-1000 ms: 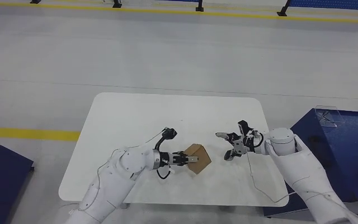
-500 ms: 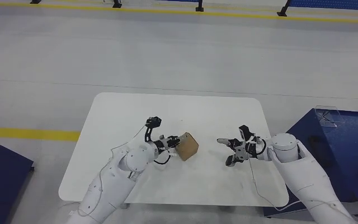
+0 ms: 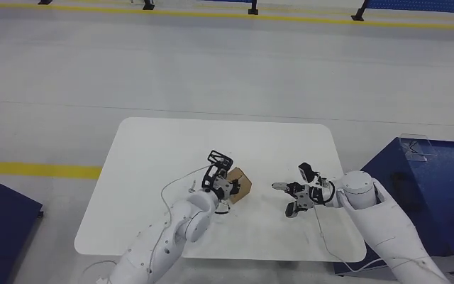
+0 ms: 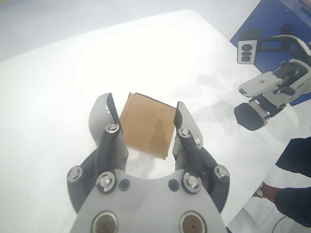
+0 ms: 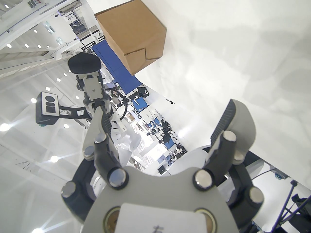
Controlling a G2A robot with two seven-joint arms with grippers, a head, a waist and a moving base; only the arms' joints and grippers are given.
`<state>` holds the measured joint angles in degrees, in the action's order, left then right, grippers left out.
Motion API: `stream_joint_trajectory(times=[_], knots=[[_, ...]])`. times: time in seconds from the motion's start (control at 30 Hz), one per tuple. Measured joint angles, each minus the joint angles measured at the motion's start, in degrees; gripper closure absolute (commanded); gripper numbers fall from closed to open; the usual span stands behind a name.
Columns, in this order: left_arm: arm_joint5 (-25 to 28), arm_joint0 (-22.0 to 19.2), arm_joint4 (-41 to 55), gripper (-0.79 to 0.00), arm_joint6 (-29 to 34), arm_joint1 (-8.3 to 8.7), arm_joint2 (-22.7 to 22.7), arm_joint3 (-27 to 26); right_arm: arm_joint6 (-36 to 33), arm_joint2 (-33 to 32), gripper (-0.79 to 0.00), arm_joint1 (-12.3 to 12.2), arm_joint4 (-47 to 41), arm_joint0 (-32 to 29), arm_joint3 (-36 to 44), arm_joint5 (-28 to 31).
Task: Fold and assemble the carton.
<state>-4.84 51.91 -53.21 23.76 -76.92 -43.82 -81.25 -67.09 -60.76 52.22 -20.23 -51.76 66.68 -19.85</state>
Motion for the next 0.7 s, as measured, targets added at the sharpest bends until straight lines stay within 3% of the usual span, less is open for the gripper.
stream_joint_trajectory(times=[0.5,0.7], knots=[[0.07,-4.59,2.30,0.000,4.59,-3.11,2.84,8.52,0.00,0.00,-0.785,0.00,0.01,0.00,0.00,0.00],[1.93,-3.07,1.01,0.000,0.12,-3.16,1.66,6.27,0.00,0.00,-0.785,0.00,0.00,0.00,0.00,0.00]])
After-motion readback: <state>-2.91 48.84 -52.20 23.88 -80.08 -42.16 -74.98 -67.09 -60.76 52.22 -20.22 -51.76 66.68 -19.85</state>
